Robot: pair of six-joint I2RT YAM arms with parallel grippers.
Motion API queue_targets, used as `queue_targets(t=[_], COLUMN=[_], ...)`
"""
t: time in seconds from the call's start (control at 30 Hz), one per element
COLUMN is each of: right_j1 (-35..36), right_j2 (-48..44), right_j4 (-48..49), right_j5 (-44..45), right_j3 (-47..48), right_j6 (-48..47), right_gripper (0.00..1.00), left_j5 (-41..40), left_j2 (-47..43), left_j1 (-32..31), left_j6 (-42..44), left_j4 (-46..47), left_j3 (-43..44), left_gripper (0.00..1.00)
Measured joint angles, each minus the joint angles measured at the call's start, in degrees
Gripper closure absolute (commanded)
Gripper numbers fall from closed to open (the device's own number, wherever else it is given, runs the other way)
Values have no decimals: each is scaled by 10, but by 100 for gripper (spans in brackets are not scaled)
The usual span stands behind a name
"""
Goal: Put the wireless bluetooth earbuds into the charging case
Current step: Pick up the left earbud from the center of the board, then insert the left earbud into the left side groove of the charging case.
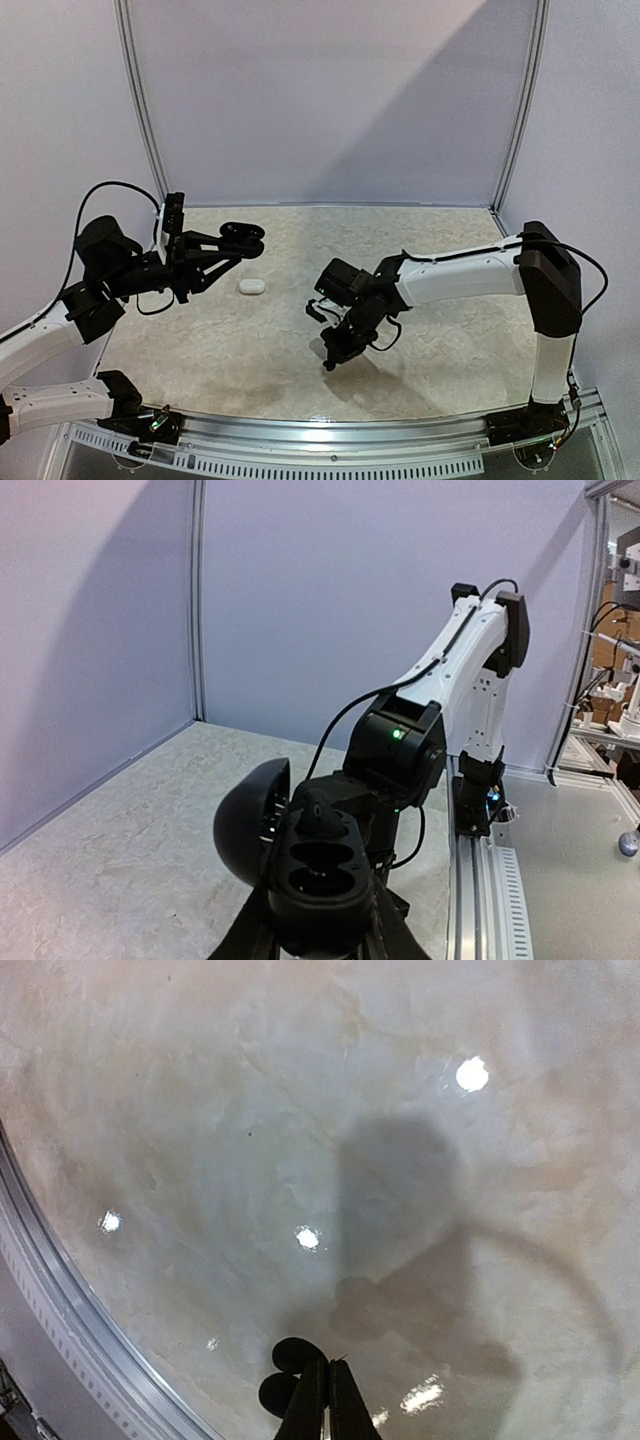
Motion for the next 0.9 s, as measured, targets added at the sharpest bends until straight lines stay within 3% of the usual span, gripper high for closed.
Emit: queue_targets(t=[0.13, 0.33, 0.57, 0.73, 0.9], right_j1=[5, 45, 125, 175, 210], right_j2=[-39, -120, -217, -227, -198], right_j4=[-27, -51, -13, 64, 129], right_j5=[53, 225, 427, 506, 515], right_j3=[30, 92, 166, 210, 260], right_j6=[-21, -100, -273, -420, -561], right_gripper=[100, 100, 100, 100, 100], left_j5=[0, 1, 29, 59, 79], left_j2=[0, 0, 0, 7, 21], left_j1=[0, 0, 0, 0, 0], left_j6=[8, 11, 16, 26, 26], left_j4=[0, 1, 14, 22, 23], left_j3=[0, 0, 0, 0, 5], left_gripper=[100, 100, 100, 100, 100])
